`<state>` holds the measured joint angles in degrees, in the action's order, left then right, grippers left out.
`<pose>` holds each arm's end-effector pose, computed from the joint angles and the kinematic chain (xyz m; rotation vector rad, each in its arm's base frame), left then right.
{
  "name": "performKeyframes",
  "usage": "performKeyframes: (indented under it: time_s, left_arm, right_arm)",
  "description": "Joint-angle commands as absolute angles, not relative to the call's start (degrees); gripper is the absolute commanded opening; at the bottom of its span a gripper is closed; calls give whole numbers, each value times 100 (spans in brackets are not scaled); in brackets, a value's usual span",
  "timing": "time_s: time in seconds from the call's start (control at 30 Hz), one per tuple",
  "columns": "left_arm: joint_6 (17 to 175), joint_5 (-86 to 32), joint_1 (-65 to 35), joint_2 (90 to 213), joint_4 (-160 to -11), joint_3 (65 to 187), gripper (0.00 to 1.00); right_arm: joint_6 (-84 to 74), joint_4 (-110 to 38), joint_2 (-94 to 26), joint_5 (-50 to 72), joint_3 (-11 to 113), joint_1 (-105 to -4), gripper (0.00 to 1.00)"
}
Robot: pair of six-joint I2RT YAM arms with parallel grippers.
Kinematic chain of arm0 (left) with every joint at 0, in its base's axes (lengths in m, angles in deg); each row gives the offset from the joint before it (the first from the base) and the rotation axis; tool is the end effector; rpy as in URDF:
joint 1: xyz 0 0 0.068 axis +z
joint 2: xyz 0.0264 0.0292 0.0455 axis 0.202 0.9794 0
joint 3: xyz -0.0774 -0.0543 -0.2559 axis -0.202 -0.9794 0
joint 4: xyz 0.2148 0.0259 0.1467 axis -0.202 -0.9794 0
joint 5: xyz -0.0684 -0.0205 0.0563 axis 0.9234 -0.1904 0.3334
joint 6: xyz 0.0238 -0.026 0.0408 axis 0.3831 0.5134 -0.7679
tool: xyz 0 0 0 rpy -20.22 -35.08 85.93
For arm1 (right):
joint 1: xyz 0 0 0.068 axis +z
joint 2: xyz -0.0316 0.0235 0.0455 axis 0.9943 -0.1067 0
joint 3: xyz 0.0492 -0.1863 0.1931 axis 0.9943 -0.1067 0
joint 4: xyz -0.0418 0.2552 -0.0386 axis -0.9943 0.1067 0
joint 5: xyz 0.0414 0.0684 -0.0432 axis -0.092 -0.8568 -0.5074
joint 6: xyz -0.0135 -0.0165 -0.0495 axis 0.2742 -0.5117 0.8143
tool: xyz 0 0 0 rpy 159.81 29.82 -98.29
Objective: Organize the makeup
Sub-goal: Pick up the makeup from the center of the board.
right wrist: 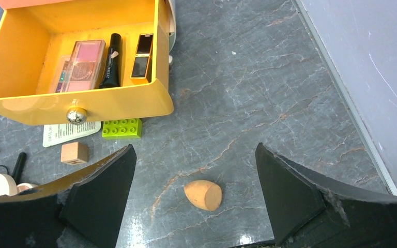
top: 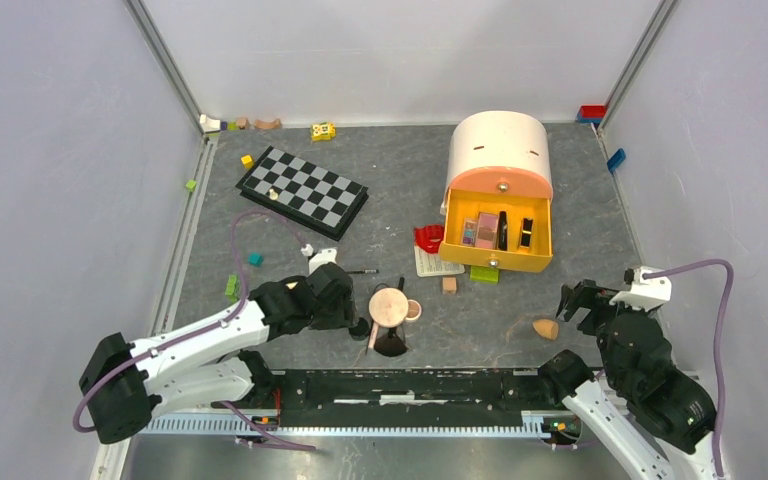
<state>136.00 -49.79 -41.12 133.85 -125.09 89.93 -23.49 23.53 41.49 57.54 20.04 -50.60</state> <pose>0.1188 -0.1419 0.2074 -0.0521 2.6003 -0.3563 0.0161 -0.0158 0.3023 0.3058 1.8372 0.0547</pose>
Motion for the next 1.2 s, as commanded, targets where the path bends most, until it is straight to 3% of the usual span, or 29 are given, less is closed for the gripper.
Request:
performKeyframes:
  time_s: [0.0, 0.3, 0.47, 0.9, 1.17]
  left_arm:
    - [13726, -4525, -4099, 13236, -12014, 8793, 64]
    - [13521, -4239, -4182, 13964, -11642, 8758, 76]
    - [13485, -4385, -4221, 14237, -11750, 8824, 77]
    - [13433, -4659, -4294, 14756, -11913, 9063, 70]
    - [13376, -4833, -4301, 14762, -12075, 9177, 51]
  right_arm:
    - [-2307, 2190, 4068, 5719, 1884, -5035, 93]
    - [-2246, 2107, 4061, 5690, 1827, -5031, 93]
    - [-2246, 2111, 4140, 5691, 1820, -5026, 93]
    - [-2230, 2091, 4164, 5681, 1800, -5029, 93]
    - [-2233, 2092, 4180, 5681, 1795, -5034, 93]
